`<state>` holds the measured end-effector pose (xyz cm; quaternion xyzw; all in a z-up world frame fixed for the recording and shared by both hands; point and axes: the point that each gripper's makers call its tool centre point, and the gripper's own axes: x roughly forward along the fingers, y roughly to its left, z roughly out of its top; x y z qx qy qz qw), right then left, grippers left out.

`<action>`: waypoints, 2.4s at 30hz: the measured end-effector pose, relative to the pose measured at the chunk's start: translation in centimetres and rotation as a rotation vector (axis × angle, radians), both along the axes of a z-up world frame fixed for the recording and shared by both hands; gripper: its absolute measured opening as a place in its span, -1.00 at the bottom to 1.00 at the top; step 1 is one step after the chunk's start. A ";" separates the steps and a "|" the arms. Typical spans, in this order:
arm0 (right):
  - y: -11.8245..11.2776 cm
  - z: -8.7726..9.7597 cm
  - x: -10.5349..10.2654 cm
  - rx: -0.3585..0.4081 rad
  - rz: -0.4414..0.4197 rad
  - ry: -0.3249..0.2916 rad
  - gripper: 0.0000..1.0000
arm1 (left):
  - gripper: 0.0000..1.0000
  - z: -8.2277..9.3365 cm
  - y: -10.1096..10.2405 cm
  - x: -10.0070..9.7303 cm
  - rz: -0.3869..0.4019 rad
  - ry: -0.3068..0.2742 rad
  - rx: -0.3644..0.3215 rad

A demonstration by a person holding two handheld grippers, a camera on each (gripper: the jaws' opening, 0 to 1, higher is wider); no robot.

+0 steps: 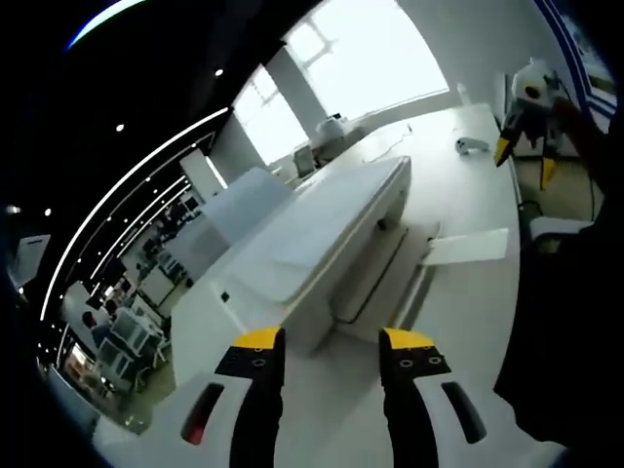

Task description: Remove the paper from the printer output slot and place it on top of the printer

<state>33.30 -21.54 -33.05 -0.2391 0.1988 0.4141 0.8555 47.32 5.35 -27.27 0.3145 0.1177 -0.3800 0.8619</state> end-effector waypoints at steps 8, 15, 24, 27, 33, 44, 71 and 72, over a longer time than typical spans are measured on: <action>-0.2 0.1 0.2 -0.002 -0.011 -0.003 -0.08 | -0.12 -0.2 0.9 -1.1 -0.003 0.004 -0.039; -0.4 0.6 0.2 -0.001 -0.016 -0.015 -0.07 | -0.11 0.2 2.3 -1.5 0.016 0.000 -0.064; -0.7 0.4 0.5 0.004 -0.032 -0.016 0.00 | -0.10 0.4 4.5 -2.6 0.048 -0.005 -0.108; -0.6 0.2 0.6 0.004 -0.031 -0.013 0.01 | -0.10 0.0 5.6 -2.5 0.073 -0.004 -0.108; -0.7 0.2 0.7 0.003 -0.037 -0.013 0.03 | -0.10 -0.2 6.9 -2.7 0.097 0.002 -0.125; -1.0 0.4 1.2 0.011 -0.063 -0.026 0.23 | -0.03 -1.0 8.3 -4.3 0.117 0.013 -0.136; -1.5 1.1 2.0 0.069 -0.120 -0.054 0.39 | 0.02 -1.1 8.1 -8.6 0.094 0.009 -0.196; -1.6 1.2 2.1 0.068 -0.123 -0.056 0.39 | 0.02 -1.3 8.2 -8.8 0.096 0.012 -0.199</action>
